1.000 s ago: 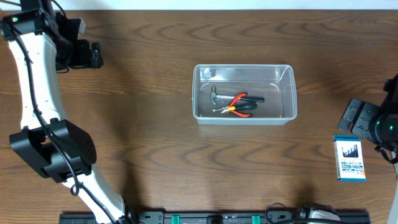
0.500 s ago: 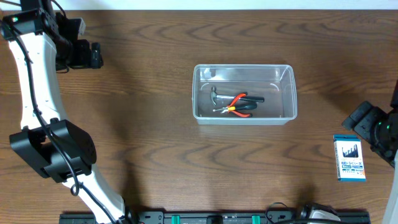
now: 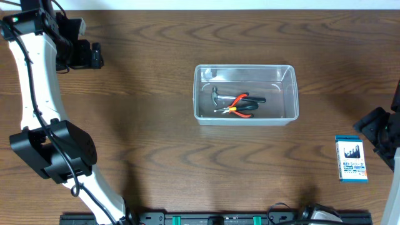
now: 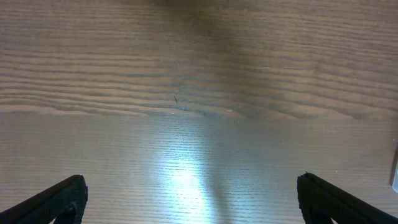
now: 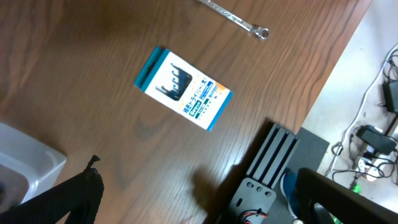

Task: Pack container
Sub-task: 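Move the right gripper right toward the boxed screwdriver set, then align the right gripper above the blue-and-white screwdriver box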

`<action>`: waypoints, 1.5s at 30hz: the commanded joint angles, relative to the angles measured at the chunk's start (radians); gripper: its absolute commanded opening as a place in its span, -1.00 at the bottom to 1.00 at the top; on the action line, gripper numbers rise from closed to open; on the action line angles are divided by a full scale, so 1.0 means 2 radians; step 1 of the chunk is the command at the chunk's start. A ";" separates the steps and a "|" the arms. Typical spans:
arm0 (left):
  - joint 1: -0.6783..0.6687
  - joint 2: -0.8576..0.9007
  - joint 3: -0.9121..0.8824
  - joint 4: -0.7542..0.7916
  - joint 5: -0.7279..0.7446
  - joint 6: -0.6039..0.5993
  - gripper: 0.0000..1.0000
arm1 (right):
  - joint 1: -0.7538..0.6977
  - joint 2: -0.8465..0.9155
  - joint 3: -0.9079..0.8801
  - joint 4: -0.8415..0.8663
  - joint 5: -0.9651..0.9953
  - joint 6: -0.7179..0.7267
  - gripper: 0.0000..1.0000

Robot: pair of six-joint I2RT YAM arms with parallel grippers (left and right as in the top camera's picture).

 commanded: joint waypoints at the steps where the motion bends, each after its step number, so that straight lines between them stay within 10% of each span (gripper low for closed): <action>1: 0.002 0.006 -0.003 -0.002 0.005 -0.001 0.96 | -0.005 -0.004 -0.003 0.009 0.019 -0.073 0.98; 12: 0.002 0.006 -0.003 -0.002 0.005 -0.001 0.96 | -0.005 0.003 -0.006 0.052 -0.038 -0.427 0.98; 45: 0.002 0.006 -0.003 -0.002 0.005 -0.001 0.96 | -0.147 0.110 -0.052 0.092 -0.226 -0.594 0.98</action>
